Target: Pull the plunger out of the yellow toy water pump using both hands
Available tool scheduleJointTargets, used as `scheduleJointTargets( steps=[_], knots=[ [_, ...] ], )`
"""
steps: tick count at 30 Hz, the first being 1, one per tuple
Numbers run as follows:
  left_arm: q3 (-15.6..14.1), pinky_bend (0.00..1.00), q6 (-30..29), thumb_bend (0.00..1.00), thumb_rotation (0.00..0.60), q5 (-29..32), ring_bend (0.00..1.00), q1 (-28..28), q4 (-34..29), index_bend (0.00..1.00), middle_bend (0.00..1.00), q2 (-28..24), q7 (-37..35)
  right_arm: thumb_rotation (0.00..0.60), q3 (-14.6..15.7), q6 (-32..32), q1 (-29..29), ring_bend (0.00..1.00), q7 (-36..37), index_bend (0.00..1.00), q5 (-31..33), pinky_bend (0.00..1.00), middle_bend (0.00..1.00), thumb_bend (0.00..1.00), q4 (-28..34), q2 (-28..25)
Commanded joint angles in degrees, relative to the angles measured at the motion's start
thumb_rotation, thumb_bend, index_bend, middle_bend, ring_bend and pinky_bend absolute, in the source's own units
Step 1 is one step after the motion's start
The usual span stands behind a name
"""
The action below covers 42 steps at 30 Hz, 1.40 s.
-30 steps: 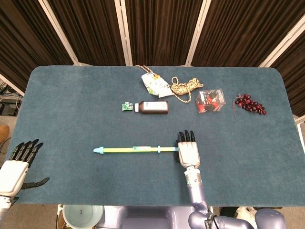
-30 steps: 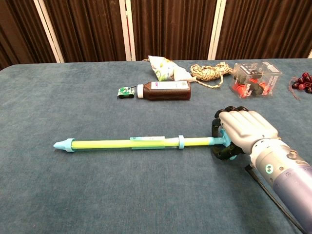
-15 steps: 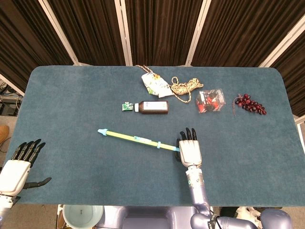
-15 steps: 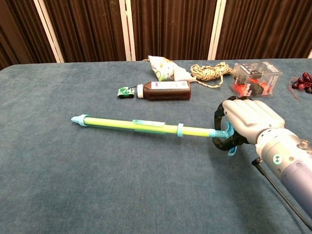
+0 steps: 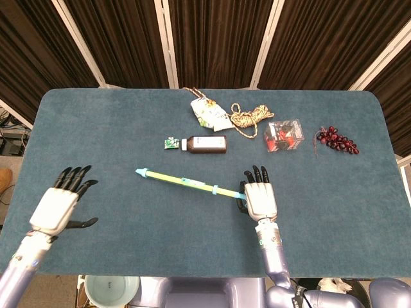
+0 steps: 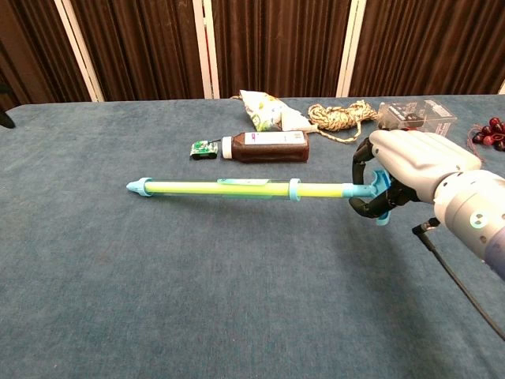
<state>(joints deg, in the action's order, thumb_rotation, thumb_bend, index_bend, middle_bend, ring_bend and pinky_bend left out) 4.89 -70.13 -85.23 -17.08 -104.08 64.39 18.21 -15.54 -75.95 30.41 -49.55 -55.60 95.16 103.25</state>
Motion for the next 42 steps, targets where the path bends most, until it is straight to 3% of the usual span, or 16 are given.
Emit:
scheduleJointTargets(
  steps=[1, 10, 18, 42],
  knots=[
    [2.76, 0.01, 4.05, 0.14, 0.6, 4.59, 0.0, -4.06, -0.92, 0.27, 0.0, 1.98, 5.91, 0.6, 0.06, 0.28, 0.14, 0.08, 0.22, 0.76, 0.55, 0.0, 0.23, 0.49, 0.76, -0.86],
    [5.86, 0.01, 9.4, 0.16, 0.6, 12.9, 0.0, -11.35, 4.2, 0.29, 0.0, 8.31, 14.29, 0.6, 0.18, 1.14, 0.97, 0.11, 0.55, 0.82, 1.58, 0.0, 0.24, 0.56, 3.65, -4.33],
    [5.41, 0.01, 10.07, 0.16, 0.6, 16.4, 0.0, -14.03, 6.7, 0.29, 0.0, 11.41, 17.75, 0.6, -0.44, 1.72, 2.25, 0.14, -0.2, 0.87, 4.79, 0.0, 0.25, 0.61, 6.15, -6.03],
    [6.22, 0.01, 17.55, 0.18, 0.6, 26.86, 0.0, -26.53, 22.58, 0.32, 0.01, 23.46, 23.82, 0.6, 0.98, 0.52, 3.79, 0.15, 1.76, 0.87, 7.61, 0.0, 0.25, 0.61, 7.69, -8.68]
  ],
)
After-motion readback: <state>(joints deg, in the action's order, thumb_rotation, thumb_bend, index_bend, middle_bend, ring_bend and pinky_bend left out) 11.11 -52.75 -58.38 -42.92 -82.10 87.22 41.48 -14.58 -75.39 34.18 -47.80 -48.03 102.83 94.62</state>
